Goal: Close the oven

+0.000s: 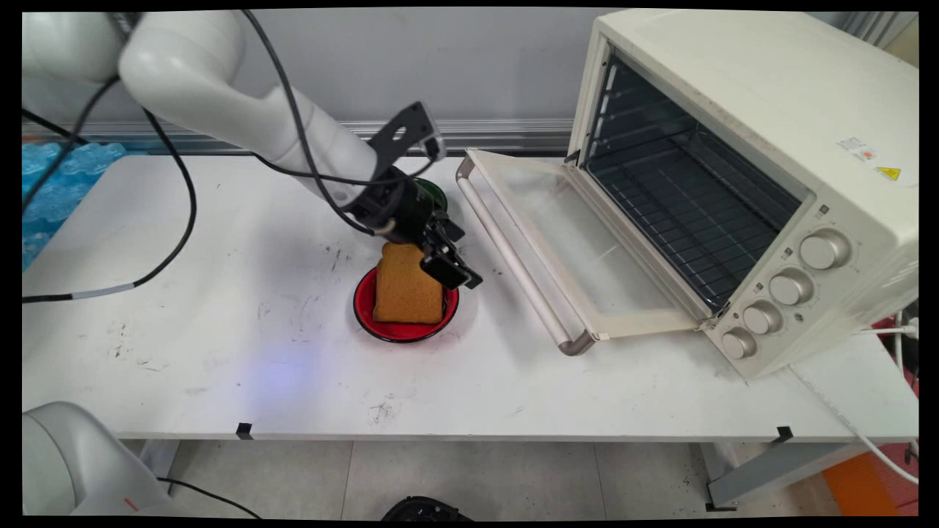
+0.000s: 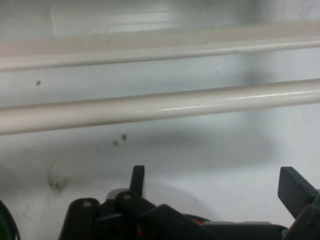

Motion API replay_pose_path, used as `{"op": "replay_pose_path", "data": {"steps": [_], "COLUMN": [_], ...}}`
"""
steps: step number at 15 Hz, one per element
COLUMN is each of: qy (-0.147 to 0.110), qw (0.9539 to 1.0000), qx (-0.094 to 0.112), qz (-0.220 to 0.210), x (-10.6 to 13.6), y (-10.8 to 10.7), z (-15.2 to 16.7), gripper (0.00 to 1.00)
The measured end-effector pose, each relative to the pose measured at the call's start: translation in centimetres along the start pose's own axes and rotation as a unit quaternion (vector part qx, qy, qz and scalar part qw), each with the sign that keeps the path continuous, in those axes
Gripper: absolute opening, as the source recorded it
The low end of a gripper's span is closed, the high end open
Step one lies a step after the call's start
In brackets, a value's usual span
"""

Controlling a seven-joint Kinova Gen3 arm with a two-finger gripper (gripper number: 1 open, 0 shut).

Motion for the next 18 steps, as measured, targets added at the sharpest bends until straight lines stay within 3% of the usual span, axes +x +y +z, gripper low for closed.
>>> {"op": "replay_pose_path", "data": {"steps": [13, 14, 18], "qy": [-0.003, -0.003, 0.001], "qw": [0.9999, 0.9999, 0.9998], "qx": [0.012, 0.012, 0.012], "qz": [-0.011, -0.012, -0.017], "x": [0.1, 0.1, 0.3], "y": [-1.3, -1.3, -1.6], "z": [7.0, 7.3, 8.8], "gripper": [1.0, 0.0, 0.0]}}
